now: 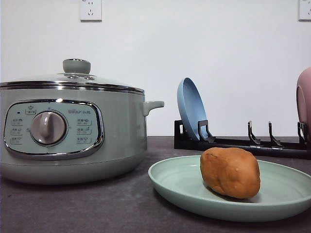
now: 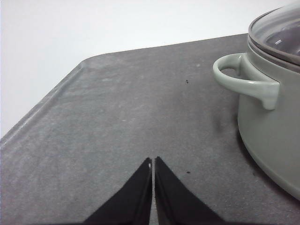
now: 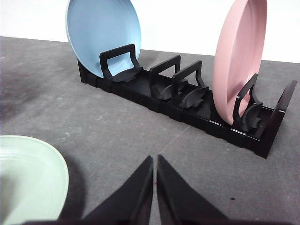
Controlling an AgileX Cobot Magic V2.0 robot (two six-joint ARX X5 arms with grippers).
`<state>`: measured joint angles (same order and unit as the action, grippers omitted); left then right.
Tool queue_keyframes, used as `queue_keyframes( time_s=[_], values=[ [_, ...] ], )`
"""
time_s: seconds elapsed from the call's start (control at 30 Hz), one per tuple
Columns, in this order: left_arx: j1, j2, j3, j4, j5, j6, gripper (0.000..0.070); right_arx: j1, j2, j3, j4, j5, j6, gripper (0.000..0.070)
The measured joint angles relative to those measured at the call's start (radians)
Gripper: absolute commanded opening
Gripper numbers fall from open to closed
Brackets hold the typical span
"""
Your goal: Transfer potato from steamer to green plate
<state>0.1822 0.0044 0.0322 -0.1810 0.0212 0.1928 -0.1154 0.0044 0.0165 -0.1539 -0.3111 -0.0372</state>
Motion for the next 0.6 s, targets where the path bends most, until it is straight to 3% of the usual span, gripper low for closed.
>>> queue_keyframes(
  time_s=[0.6],
  values=[
    [0.0, 0.0, 0.0, 0.0, 0.0, 0.0, 0.0, 0.0, 0.0, 0.0, 0.0, 0.0, 0.0, 0.0]
  ],
)
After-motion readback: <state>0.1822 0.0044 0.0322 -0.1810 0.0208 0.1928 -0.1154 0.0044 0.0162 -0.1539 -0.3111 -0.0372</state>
